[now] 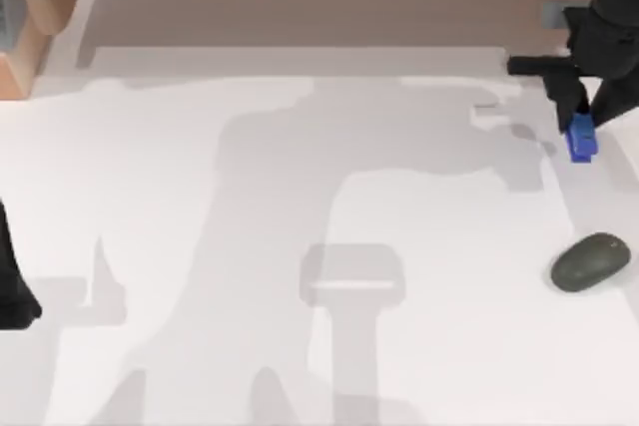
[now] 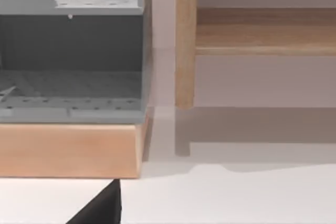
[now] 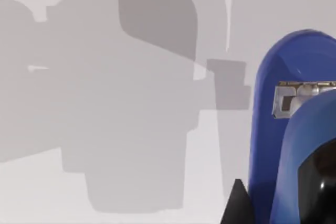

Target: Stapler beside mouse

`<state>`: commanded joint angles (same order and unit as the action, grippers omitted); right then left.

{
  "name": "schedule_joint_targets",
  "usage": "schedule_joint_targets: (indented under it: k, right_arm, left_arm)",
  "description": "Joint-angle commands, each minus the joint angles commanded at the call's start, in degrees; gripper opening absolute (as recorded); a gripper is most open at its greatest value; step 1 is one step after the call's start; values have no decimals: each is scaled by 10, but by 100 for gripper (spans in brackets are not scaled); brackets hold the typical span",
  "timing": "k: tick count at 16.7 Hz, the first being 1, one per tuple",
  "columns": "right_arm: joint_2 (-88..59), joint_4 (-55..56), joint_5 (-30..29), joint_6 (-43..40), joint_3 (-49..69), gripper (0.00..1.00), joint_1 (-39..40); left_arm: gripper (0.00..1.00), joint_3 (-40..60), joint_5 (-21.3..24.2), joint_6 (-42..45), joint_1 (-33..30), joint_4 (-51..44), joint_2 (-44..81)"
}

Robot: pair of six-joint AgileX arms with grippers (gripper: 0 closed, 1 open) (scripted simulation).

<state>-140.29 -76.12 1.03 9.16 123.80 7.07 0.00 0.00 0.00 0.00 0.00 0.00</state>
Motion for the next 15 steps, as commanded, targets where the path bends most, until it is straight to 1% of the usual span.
schedule_joint_targets:
  k: [6, 15]
  right_arm:
    - [-2, 15, 6, -1, -17, 0, 1]
    - [-14, 73, -12, -3, -31, 0, 4]
  left_arm:
    - [100, 0, 0, 0, 0, 0, 0]
    - [100, 0, 0, 0, 0, 0, 0]
